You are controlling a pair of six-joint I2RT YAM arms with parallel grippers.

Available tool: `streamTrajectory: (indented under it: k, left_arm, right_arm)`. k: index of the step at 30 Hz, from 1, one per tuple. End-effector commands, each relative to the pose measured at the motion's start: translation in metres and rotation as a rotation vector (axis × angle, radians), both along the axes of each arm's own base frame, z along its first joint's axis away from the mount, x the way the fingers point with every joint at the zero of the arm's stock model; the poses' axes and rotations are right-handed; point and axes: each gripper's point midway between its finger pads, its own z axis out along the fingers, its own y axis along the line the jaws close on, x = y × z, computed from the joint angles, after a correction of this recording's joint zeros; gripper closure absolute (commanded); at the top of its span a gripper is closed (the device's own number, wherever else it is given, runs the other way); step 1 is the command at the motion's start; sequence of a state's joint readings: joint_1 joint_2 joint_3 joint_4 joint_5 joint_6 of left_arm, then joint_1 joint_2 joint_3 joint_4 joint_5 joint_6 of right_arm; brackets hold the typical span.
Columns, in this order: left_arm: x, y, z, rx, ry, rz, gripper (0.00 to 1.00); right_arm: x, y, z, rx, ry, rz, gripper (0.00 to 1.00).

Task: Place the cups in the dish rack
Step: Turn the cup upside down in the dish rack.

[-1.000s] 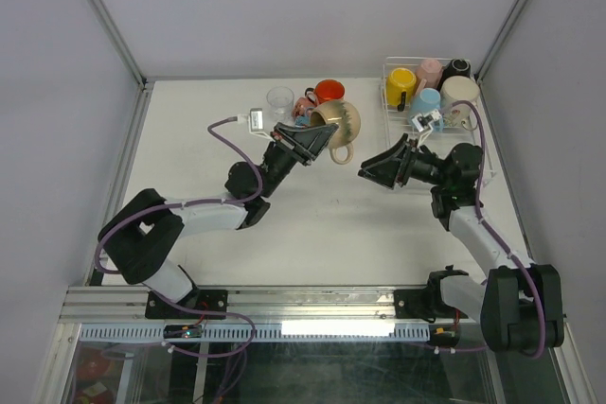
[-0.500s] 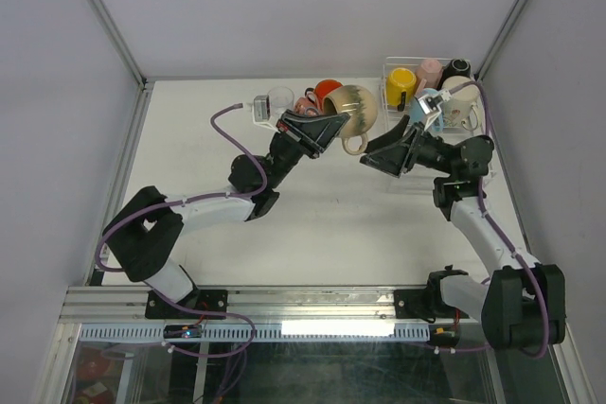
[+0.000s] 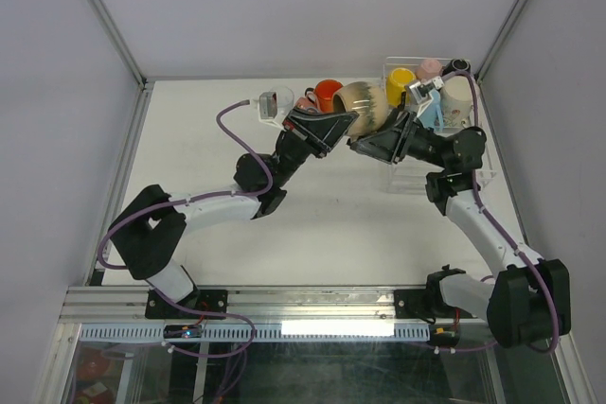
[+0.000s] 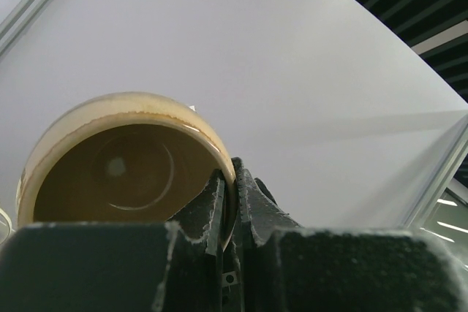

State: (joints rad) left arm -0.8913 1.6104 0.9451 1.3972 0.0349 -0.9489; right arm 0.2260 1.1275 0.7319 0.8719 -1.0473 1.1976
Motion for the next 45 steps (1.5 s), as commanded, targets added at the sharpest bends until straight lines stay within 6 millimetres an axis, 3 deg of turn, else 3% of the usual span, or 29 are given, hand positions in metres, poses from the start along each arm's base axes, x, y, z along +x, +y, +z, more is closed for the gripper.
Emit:
streamTrajectory:
  k: [1,13,18,23,25,35,42,45]
  left_arm:
    - [-0.06,0.065,0.088,-0.356,-0.264,-0.035,1.0]
    - [-0.061,0.065,0.085,-0.351,-0.252,-0.045,1.0]
    - [-0.06,0.065,0.081,-0.345,-0.242,-0.039,1.0]
    - [-0.055,0.066,0.071,-0.331,-0.212,-0.023,1.0]
    - [-0.054,0.065,0.065,-0.321,-0.195,-0.018,0.92]
    - [-0.043,0.079,0.019,-0.254,-0.059,0.05,0.33]
    - [-0.036,0.09,-0.018,-0.039,0.019,0.179,0.09]
    - [-0.024,0.084,-0.035,0.162,0.034,0.205,0.01]
  right_arm:
    - [-0.003,-0.001,0.027,0.076,-0.006,-0.02,0.35]
    - [-0.008,-0.009,0.022,0.093,-0.017,-0.071,0.59]
    - [-0.008,-0.012,0.02,0.094,-0.022,-0.076,0.76]
    - [-0.008,-0.017,0.022,0.103,-0.038,-0.09,1.0]
    - [-0.007,-0.02,0.023,0.109,-0.039,-0.099,1.0]
    - [-0.002,-0.038,0.023,0.098,-0.092,-0.163,1.0]
    - [0.008,-0.057,0.013,-0.041,-0.245,-0.259,1.0]
    - [0.02,-0.074,0.014,-0.058,-0.166,-0.324,1.0]
